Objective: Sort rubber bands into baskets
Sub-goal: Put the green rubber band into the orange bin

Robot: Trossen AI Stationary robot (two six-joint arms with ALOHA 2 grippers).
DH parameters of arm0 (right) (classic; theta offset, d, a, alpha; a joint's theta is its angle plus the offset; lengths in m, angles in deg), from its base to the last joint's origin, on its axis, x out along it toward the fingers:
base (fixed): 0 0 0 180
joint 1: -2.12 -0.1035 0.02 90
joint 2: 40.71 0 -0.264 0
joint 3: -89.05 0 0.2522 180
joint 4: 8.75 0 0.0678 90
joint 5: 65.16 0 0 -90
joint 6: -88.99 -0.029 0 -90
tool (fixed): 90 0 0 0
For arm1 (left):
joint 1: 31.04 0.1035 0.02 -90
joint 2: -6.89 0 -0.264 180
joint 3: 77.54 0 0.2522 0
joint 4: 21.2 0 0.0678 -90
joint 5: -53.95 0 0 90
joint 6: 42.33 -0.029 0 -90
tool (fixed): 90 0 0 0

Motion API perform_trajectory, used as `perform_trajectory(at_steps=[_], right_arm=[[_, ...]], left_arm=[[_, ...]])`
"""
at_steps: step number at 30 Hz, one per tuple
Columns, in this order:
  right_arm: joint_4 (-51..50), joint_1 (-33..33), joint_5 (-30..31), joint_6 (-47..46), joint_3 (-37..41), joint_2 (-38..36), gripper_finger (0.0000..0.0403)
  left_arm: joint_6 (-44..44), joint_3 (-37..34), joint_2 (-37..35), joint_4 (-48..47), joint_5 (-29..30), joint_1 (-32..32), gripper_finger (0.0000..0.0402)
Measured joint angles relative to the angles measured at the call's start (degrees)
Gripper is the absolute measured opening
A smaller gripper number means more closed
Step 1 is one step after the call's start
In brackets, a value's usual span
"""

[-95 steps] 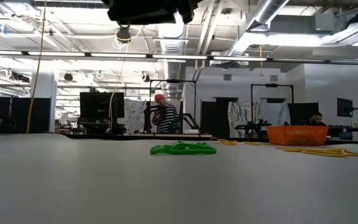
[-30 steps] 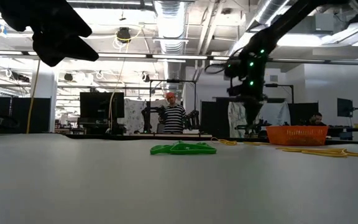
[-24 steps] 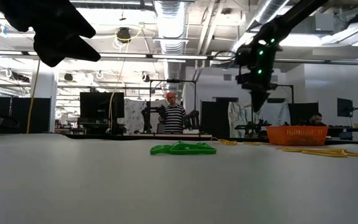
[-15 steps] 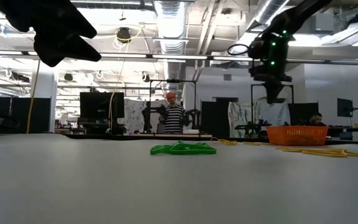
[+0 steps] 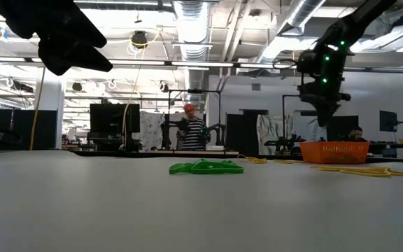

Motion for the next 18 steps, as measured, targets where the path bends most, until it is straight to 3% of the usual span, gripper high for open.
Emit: perform_trajectory(at_steps=[10, 18], right_arm=[[1.5, -1.4, 2.1, -3.0, 1.9, -0.5, 0.0059], [-0.6, -2.1, 2.4, -4.4, 1.9, -0.5, 0.0137]], left_arm=[[-1.1, 0.0, 0.0, 0.0, 0.6, 0.1, 0.0215], [-1.6, 0.0, 0.0, 0.0, 0.6, 0.1, 0.0215]])
